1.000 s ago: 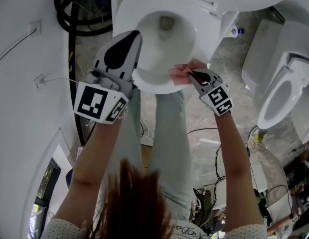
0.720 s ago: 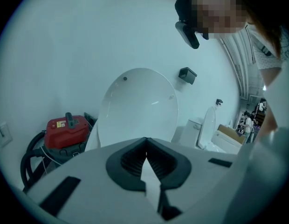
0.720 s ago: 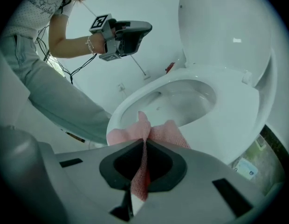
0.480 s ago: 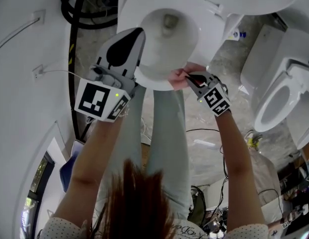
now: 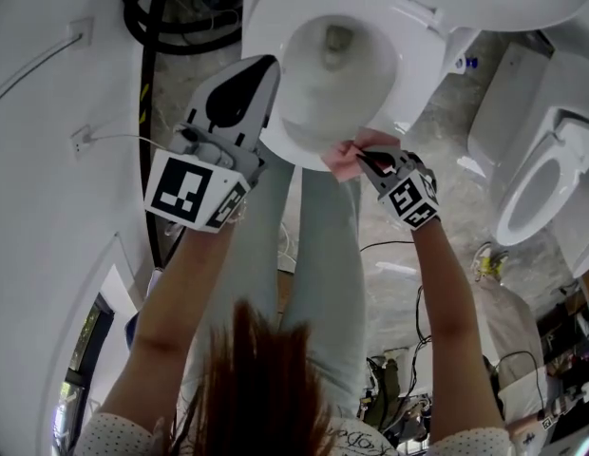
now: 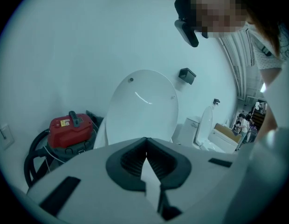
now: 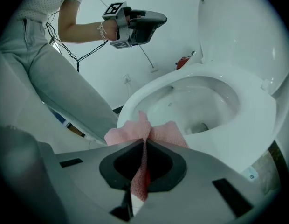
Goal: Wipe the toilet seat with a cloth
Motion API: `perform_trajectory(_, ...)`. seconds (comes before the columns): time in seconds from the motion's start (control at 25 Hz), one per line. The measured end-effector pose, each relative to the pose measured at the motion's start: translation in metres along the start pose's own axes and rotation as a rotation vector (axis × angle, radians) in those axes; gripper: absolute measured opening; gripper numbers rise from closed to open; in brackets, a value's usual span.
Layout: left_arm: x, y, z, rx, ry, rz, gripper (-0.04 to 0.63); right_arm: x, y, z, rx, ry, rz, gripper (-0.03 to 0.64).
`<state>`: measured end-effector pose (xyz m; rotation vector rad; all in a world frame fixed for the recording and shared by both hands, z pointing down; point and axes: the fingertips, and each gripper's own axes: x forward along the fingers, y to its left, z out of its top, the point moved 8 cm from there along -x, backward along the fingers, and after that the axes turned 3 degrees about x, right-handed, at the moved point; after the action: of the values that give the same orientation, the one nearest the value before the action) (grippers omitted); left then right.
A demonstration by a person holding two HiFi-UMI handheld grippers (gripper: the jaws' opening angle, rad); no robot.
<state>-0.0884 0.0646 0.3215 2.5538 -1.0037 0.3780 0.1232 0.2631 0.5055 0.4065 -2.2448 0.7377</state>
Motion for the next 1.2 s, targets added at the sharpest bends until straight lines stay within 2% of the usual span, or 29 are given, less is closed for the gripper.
perform_trajectory(0.32, -0.014, 0.022, -0.001, -0.003, 0.010, -0.002, -0.002, 0.022, 0.021, 0.016, -0.024, 0.036, 0.050, 0.021)
perform_trajectory(1.0, -0.035, 0.053, -0.003, -0.002, 0.007, 0.011, -0.002, 0.052, 0.037, 0.042, -0.043, 0.104, 0.033, 0.023)
perform_trajectory(1.2, -0.044, 0.062, -0.005, -0.004, 0.007, 0.021, -0.002, 0.066, 0.047, 0.056, -0.085, 0.101, 0.041, 0.023)
